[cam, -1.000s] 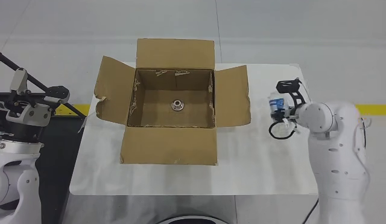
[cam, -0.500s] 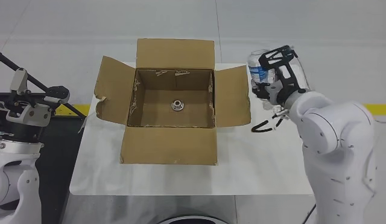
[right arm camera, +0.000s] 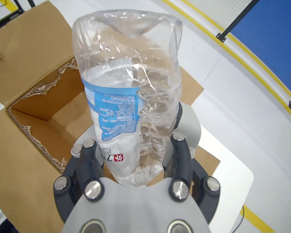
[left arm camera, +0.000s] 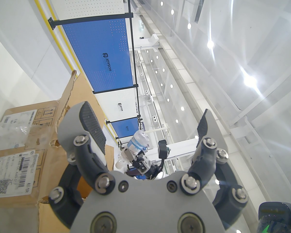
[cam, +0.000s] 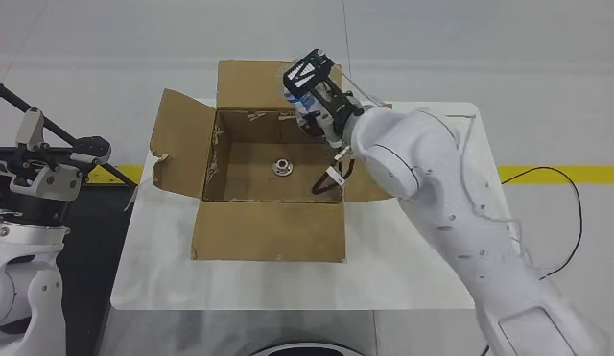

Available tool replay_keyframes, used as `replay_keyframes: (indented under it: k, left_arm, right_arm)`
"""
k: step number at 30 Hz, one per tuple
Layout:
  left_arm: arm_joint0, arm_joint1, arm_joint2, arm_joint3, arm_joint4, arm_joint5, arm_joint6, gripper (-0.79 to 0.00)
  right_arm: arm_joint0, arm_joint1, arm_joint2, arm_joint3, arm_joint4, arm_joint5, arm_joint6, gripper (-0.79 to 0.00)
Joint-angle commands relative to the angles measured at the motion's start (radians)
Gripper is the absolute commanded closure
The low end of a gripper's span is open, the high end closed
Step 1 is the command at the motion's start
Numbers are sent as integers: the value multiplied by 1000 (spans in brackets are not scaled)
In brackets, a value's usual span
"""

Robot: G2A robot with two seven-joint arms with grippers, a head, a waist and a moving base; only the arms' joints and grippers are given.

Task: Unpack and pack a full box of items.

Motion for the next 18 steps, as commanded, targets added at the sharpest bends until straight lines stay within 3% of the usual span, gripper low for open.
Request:
replay_keyframes:
  k: [1,7,18]
  left_arm:
    - [0,0,0,0,0,0,0,-785]
    - [0,0,0,0,0,0,0,-785]
    - [0,0,0,0,0,0,0,-785]
  right_arm:
    - [40,-19,-49,90,36,-3,-12,0]
    - [122,-76,-162,298,117,-37,-19,0]
    - [164,-148,-245,595,217,-90,-50,0]
